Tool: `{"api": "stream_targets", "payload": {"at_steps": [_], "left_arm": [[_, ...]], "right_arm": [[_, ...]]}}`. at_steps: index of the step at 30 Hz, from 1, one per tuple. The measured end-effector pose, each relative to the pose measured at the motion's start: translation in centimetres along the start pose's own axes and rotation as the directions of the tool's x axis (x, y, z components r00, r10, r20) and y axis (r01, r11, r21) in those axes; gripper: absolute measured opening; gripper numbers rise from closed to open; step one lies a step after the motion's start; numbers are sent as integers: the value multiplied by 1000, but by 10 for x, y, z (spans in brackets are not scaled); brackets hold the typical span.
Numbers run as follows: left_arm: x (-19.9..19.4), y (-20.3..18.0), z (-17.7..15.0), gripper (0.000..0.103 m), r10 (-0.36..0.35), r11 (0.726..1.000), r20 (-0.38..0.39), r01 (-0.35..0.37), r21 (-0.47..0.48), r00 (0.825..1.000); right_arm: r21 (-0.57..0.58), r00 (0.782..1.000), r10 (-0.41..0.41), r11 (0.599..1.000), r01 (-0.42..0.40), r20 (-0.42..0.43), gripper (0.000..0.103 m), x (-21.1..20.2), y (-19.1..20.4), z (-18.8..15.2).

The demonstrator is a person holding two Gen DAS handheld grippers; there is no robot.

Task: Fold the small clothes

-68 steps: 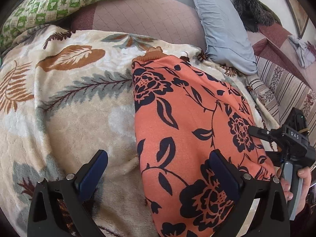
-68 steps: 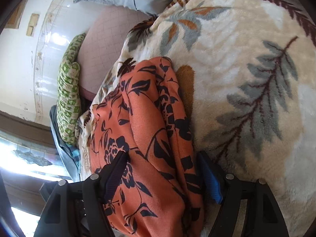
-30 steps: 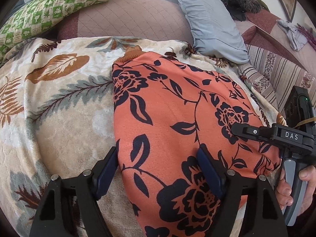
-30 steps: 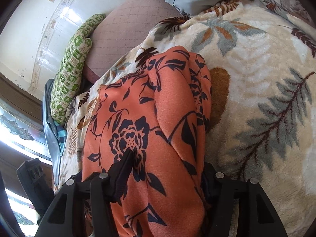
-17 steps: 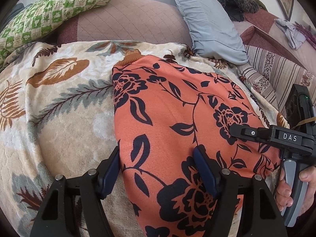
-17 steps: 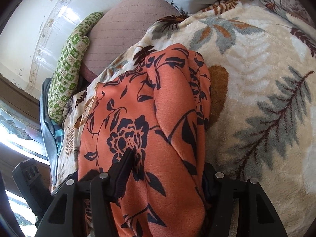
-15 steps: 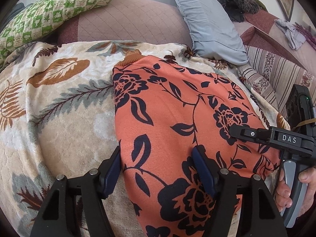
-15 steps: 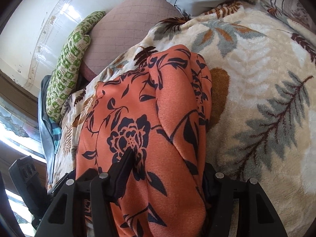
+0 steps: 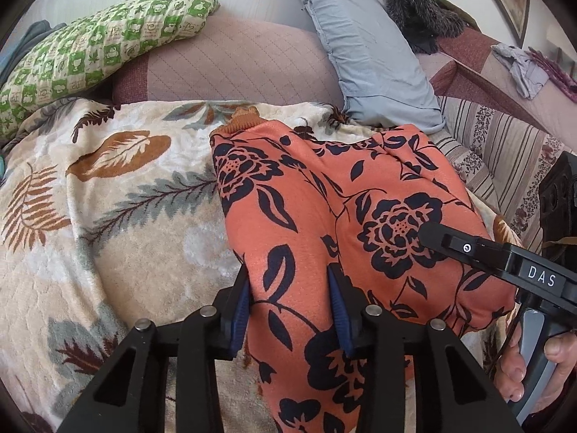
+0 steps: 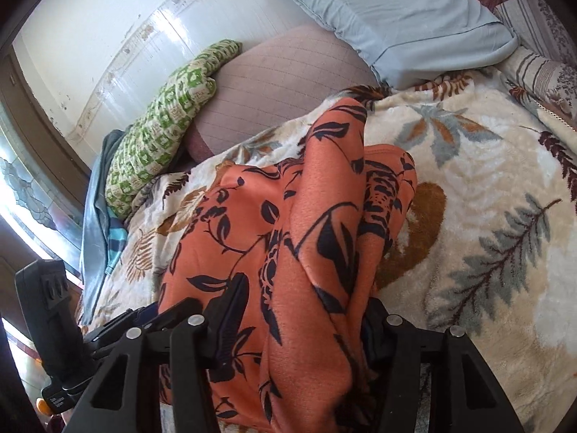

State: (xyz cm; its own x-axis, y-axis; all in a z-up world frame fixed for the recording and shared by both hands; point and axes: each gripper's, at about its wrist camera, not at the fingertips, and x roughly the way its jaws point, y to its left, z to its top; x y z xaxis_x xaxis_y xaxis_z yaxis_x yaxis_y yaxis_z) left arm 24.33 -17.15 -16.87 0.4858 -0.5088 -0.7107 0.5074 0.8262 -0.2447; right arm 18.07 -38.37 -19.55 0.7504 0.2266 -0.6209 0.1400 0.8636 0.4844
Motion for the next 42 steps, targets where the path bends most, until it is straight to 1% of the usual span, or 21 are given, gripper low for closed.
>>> {"api": "stream_targets", "payload": {"at_steps": [2, 5, 7, 9, 11, 12, 13, 14, 16, 17, 19, 24, 27, 30, 32, 34, 36, 38, 40, 41, 42], "left_arm": [[-9, -2, -1, 37, 8, 1000, 11, -8, 8, 1000], [-25, -3, -3, 19, 40, 998, 53, -42, 37, 998], [-29, -1, -4, 16, 63, 997, 58, -66, 45, 996], [-25, 9, -10, 18, 100, 995, 38, -101, 14, 994], [-15, 23, -16, 31, 128, 991, -18, -128, -36, 992], [-11, 29, -18, 49, 127, 989, -39, -129, -70, 991], [-12, 35, -18, 60, 121, 987, -35, -124, -100, 992], [-13, 39, -17, 64, 104, 987, -23, -106, -124, 994], [-14, 44, -13, 77, 25, 983, -10, -27, -181, 1000], [-14, 45, -11, 79, -31, 977, -3, 30, -211, 1000], [-8, 42, -9, 91, -121, 962, -5, 116, -249, 993], [19, 33, -9, 91, -129, 968, -78, 108, -226, 989], [31, 34, -10, 91, -196, 953, -83, 170, -252, 977], [40, 34, -8, 91, -205, 948, -101, 172, -267, 974], [39, 36, -6, 91, -187, 949, -93, 156, -274, 978], [29, 38, 0, 91, -149, 957, -56, 129, -261, 987], [16, 37, 7, 91, -50, 974, -11, 46, -222, 999], [4, 35, 12, 91, 59, 983, 40, -51, -174, 997], [-7, 34, 15, 91, 118, 985, 87, -106, -140, 989], [-10, 31, 15, 91, 147, 984, 92, -136, -116, 985], [-9, 27, 14, 91, 183, 981, 86, -176, -84, 979]], "right_arm": [[2, 1000, 16, 1000, -16, 5, 49, -1, 7, -2], [-17, 999, 39, 999, -39, 3, 43, 0, 17, -5], [-50, 999, -35, 998, 34, -28, 41, 9, 24, -9], [-13, 990, -123, 992, 123, -73, 41, 21, 13, -15], [52, 982, -152, 986, 159, -107, 42, 27, -8, -16], [96, 982, -144, 983, 157, -125, 51, 28, -20, -16], [146, 983, -120, 979, 141, -141, 61, 28, -31, -17], [197, 984, -89, 973, 118, -153, 64, 28, -41, -19], [299, 985, -10, 952, 62, -170, 66, 30, -57, -22], [340, 985, 22, 939, 39, -173, 66, 31, -63, -24], [379, 984, 52, 925, 17, -171, 67, 33, -68, -25], [420, 984, 102, 907, -33, -144, 69, 36, -73, -18], [465, 980, 151, 882, -73, -131, 71, 40, -82, -14], [499, 974, 176, 862, -82, -144, 71, 45, -91, -13], [506, 974, 182, 858, -89, -137, 71, 43, -95, -9], [458, 992, 90, 888, -40, -87, 71, 28, -92, -1], [359, 999, -35, 933, 29, 9, 71, 2, -80, 9], [219, 982, -118, 972, 84, 148, 72, -25, -54, 15], [82, 978, -47, 996, 31, 203, 69, -36, -25, 15], [48, 982, 6, 999, -15, 189, 66, -34, -16, 14], [32, 988, 53, 998, -59, 144, 57, -27, -9, 12]]}}
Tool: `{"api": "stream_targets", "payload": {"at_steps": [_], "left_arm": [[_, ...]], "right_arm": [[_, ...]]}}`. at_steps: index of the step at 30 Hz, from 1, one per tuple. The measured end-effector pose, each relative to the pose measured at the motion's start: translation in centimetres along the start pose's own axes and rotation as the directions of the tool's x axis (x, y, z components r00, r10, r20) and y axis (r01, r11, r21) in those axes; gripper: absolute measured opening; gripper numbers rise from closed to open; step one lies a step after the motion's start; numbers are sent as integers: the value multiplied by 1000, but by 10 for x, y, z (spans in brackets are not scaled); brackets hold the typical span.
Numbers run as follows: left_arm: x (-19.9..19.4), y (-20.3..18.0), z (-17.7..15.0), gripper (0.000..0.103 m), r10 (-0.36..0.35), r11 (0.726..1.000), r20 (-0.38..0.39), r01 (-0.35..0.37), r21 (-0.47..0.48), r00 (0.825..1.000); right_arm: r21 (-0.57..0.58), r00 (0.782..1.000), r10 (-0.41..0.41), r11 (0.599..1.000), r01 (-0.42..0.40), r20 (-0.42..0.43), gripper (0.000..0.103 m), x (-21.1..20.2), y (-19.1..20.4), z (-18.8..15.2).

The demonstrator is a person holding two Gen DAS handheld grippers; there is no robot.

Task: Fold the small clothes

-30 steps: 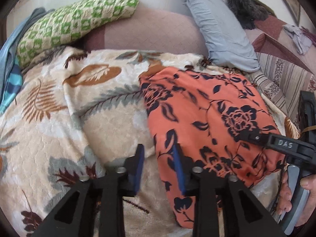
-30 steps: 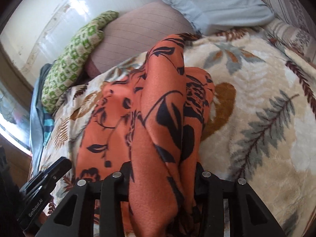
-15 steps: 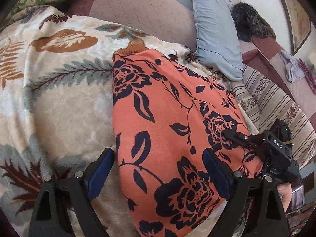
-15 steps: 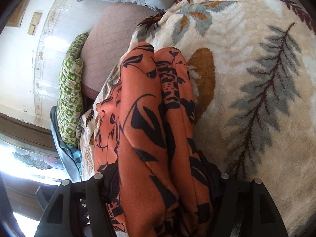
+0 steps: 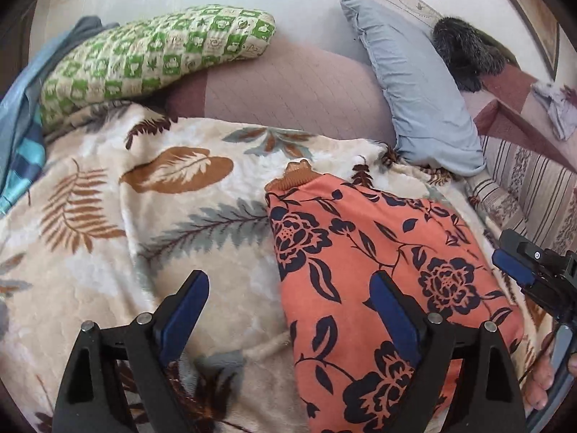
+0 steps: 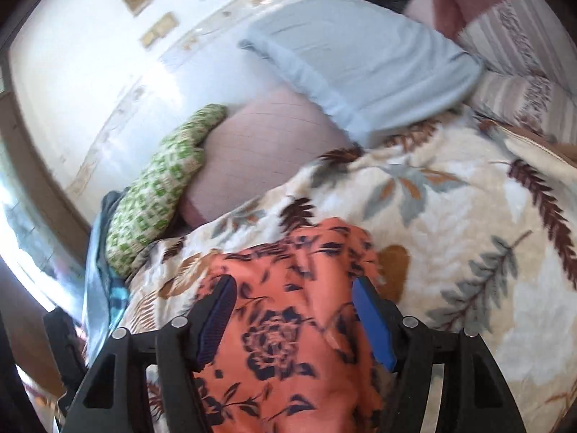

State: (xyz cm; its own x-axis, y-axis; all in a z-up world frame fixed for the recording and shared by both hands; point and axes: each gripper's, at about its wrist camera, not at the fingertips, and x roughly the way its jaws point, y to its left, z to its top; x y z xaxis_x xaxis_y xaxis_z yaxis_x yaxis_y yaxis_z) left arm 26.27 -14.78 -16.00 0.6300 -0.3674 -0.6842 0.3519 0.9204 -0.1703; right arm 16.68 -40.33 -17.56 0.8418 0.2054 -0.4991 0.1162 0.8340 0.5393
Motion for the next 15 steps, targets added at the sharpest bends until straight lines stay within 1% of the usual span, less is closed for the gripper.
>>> {"api": "stream_targets", "payload": {"at_steps": [1, 2, 3, 4, 5, 6, 7, 9, 10, 12, 13, 15], "left_arm": [[3, -2, -2, 91, 37, 999, -12, -37, 37, 999], [10, -6, -6, 91, 72, 994, -37, -69, 80, 997], [17, -9, -11, 91, 101, 988, -69, -92, 122, 993], [24, -10, -16, 91, 107, 985, -94, -93, 144, 990], [27, -9, -18, 91, 104, 986, -105, -89, 140, 989], [27, -7, -18, 91, 97, 989, -105, -83, 122, 990], [27, -5, -16, 91, 84, 992, -115, -72, 108, 990], [27, -2, -13, 91, 70, 994, -125, -58, 97, 990], [25, -2, -13, 91, 71, 994, -119, -59, 95, 990], [21, -2, -10, 91, 76, 993, -97, -67, 95, 992], [18, -2, -8, 91, 75, 993, -85, -67, 95, 994], [16, 0, -6, 91, 64, 995, -82, -57, 86, 995]], "right_arm": [[-3, 998, 19, 1000, -19, -66, 46, 15, 7, -4], [-1, 991, 4, 1000, -4, -137, 40, 29, 8, -9], [-5, 978, -57, 998, 57, -203, 37, 42, 5, -16], [2, 958, -124, 992, 129, -259, 32, 55, -5, -22], [42, 947, -143, 986, 161, -286, 25, 59, -19, -26], [113, 952, -118, 981, 155, -283, 10, 56, -32, -24], [182, 955, -78, 974, 134, -285, 6, 52, -46, -21], [231, 959, -48, 966, 116, -279, 6, 47, -56, -20], [231, 962, -52, 966, 117, -268, 6, 46, -51, -18], [160, 969, -85, 979, 125, -234, 8, 39, -33, -11], [125, 973, -89, 985, 118, -213, 11, 38, -21, -3], [94, 975, -89, 989, 110, -202, 12, 45, 0, 14]]}}
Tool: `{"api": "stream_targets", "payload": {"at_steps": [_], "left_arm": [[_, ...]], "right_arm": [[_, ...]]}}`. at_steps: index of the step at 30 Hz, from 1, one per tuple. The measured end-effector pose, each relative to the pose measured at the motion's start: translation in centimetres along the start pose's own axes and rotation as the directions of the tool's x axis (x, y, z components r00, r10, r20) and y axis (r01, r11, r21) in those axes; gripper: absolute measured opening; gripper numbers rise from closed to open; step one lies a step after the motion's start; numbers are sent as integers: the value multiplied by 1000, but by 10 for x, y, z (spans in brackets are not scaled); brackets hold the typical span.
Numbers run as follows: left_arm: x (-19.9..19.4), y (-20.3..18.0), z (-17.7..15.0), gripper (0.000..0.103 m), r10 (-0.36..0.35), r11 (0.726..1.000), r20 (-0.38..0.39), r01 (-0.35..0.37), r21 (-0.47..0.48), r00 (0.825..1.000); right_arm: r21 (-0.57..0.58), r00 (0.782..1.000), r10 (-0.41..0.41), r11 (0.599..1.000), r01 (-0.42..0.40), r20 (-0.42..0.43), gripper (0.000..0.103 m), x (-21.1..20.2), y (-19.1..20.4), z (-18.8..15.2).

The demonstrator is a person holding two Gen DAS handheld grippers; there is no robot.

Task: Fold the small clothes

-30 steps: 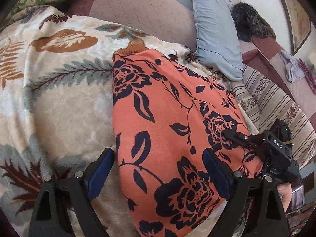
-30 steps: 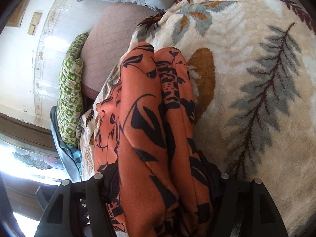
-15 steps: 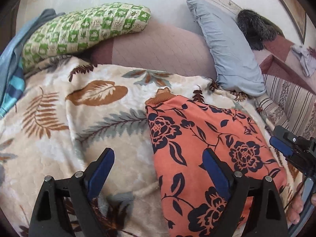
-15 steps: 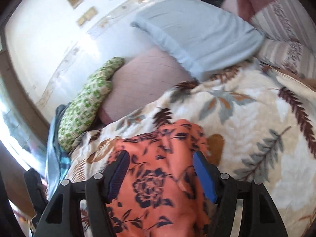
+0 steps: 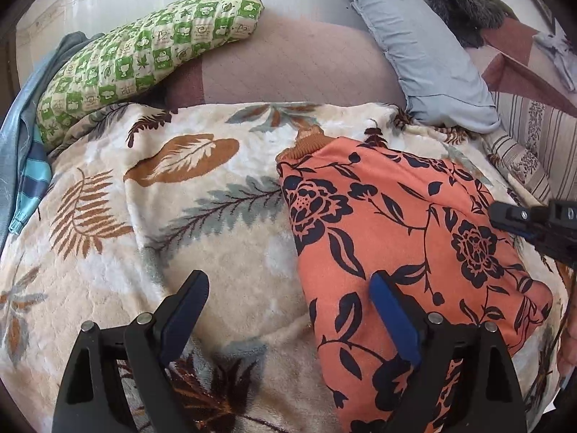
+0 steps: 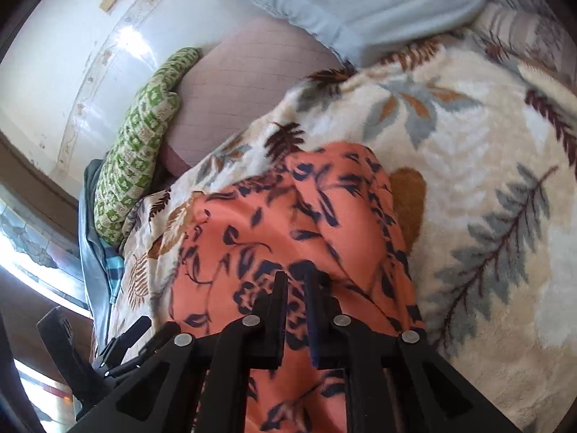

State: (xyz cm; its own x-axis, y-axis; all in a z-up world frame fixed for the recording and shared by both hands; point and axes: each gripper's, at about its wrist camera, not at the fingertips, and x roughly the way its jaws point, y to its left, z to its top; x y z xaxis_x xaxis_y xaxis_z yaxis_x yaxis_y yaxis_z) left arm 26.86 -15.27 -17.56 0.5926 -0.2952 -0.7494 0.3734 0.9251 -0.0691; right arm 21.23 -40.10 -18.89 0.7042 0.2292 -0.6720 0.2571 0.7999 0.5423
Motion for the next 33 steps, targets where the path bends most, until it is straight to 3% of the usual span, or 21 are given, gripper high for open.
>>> {"api": "stream_targets", "payload": {"at_steps": [5, 7, 8, 12, 14, 16, 19, 21, 23, 25, 33], "left_arm": [[9, 4, -5, 91, -26, 1000, -52, 26, -6, 998], [10, 4, -4, 91, -36, 999, -53, 36, -3, 998], [12, 5, -4, 91, -45, 999, -61, 44, -8, 997], [15, 13, -3, 91, -85, 995, -87, 80, -52, 993], [14, 15, -3, 91, -87, 995, -87, 82, -60, 992], [13, 16, -3, 91, -86, 995, -87, 81, -63, 992], [13, 16, -4, 91, -86, 995, -87, 81, -61, 992], [14, 17, -5, 91, -88, 994, -89, 83, -64, 992], [16, 18, -6, 91, -81, 995, -99, 75, -69, 992], [19, 22, -7, 91, -95, 993, -104, 86, -85, 990], [21, 23, -6, 93, -112, 991, -121, 102, -89, 986]], "right_arm": [[-28, 990, -99, 995, 97, -103, 12, 63, 34, 44], [-47, 959, -210, 978, 204, -188, 10, 103, 27, 52], [-44, 952, -214, 977, 209, -219, 10, 118, 20, 54], [-17, 948, -246, 969, 248, -203, 11, 115, 28, 71], [-86, 969, -200, 978, 189, -146, 13, 106, 54, 75], [-138, 981, -117, 986, 95, -155, 13, 106, 82, 76], [-161, 967, -43, 987, 1, -252, 13, 130, 114, 67], [-196, 951, -74, 981, 14, -301, 13, 156, 124, 59], [-158, 927, -100, 986, 45, -361, 12, 189, 115, 55], [-100, 942, -50, 995, 17, -331, 7, 201, 103, 59], [-61, 959, -63, 997, 48, -275, 6, 204, 99, 77]]}}
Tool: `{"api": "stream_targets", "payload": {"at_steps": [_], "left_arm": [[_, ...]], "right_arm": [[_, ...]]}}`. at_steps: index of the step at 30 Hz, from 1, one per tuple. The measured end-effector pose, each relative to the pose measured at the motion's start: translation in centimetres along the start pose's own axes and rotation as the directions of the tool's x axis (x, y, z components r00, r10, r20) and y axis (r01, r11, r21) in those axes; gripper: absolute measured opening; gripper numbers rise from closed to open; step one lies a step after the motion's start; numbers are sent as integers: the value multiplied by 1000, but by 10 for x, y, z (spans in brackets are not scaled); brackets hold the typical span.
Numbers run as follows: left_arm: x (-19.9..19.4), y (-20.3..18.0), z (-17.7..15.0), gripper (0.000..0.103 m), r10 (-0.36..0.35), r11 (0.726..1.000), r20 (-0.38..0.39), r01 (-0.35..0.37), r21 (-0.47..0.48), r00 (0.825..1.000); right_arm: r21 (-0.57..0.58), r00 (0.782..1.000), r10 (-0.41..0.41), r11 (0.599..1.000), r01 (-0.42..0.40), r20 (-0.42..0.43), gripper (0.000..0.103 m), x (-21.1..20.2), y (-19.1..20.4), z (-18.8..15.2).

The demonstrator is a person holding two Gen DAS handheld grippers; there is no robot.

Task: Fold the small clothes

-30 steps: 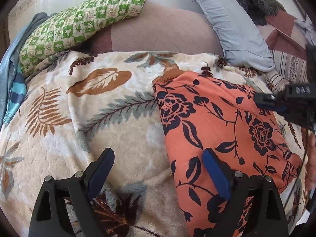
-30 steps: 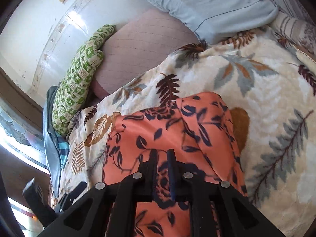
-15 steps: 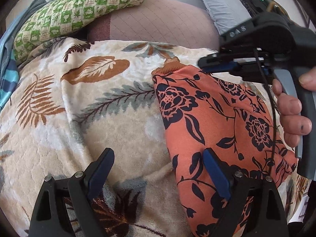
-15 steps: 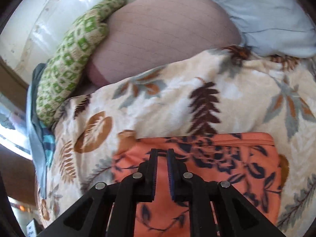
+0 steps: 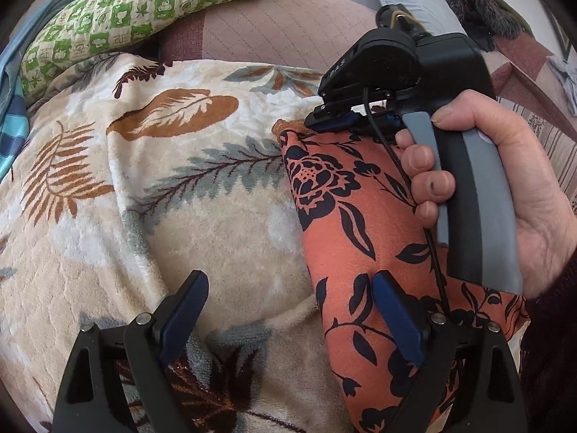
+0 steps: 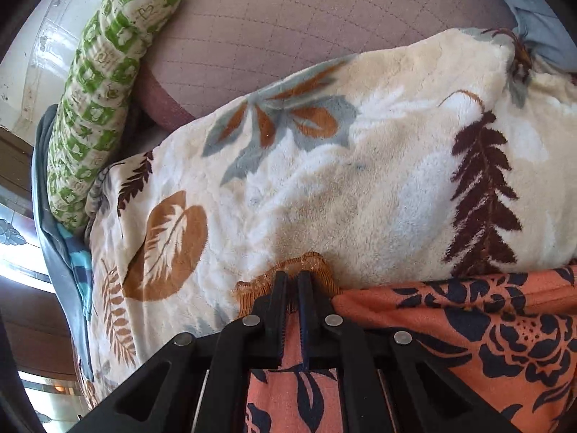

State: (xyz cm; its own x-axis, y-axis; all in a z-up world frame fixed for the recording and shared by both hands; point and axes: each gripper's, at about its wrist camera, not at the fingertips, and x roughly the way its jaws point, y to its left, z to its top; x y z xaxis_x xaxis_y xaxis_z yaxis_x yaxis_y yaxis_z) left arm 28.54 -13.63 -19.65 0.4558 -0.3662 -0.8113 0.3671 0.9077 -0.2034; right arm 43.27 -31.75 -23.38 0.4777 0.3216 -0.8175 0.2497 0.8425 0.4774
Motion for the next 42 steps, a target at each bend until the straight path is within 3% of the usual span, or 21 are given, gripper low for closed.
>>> {"api": "stream_targets", "payload": {"at_steps": [2, 6, 12, 15, 18, 21, 26, 32, 39, 41, 42], "left_arm": [[-1, -1, 0, 93, 9, 1000, 3, -9, 2, 1000], [-8, -8, 0, 93, 51, 998, 20, -51, 24, 999], [-22, -21, -5, 93, 92, 993, 41, -94, 76, 995], [-29, -33, -12, 93, 94, 988, 44, -99, 122, 995], [-32, -45, -24, 93, 128, 973, 36, -133, 190, 991], [-29, -49, -37, 93, 154, 960, 3, -150, 238, 988], [-23, -44, -55, 94, 149, 953, -49, -130, 274, 988], [-26, -32, -60, 94, 88, 974, -63, -72, 216, 994], [-59, -38, -52, 94, 79, 968, 83, -96, 231, 993], [-56, -41, -52, 94, 75, 967, 79, -92, 239, 994], [-48, -43, -52, 94, 106, 959, 59, -117, 257, 993]], "right_arm": [[-8, 998, 38, 999, -38, 49, 11, -20, -1, -5], [-118, 992, 29, 993, -15, 119, 11, -76, -2, -26], [-182, 993, -12, 983, 34, 117, 11, -144, -31, -94], [-174, 996, -19, 984, 33, 84, 11, -155, -48, -136], [-156, 993, -96, 982, 106, 71, 11, -151, -75, -171], [-68, 994, -14, 997, 21, 110, 11, -157, -111, -192], [-74, 996, 7, 997, -1, 90, 10, -163, -125, -200], [-74, 997, 31, 997, -26, 67, 10, -173, -135, -210], [-52, 985, 32, 998, -23, 172, 10, -209, -144, -211], [-19, 987, 24, 1000, -22, 159, 10, -207, -151, -209], [6, 989, -8, 1000, 8, 144, 10, -202, -156, -208]]}}
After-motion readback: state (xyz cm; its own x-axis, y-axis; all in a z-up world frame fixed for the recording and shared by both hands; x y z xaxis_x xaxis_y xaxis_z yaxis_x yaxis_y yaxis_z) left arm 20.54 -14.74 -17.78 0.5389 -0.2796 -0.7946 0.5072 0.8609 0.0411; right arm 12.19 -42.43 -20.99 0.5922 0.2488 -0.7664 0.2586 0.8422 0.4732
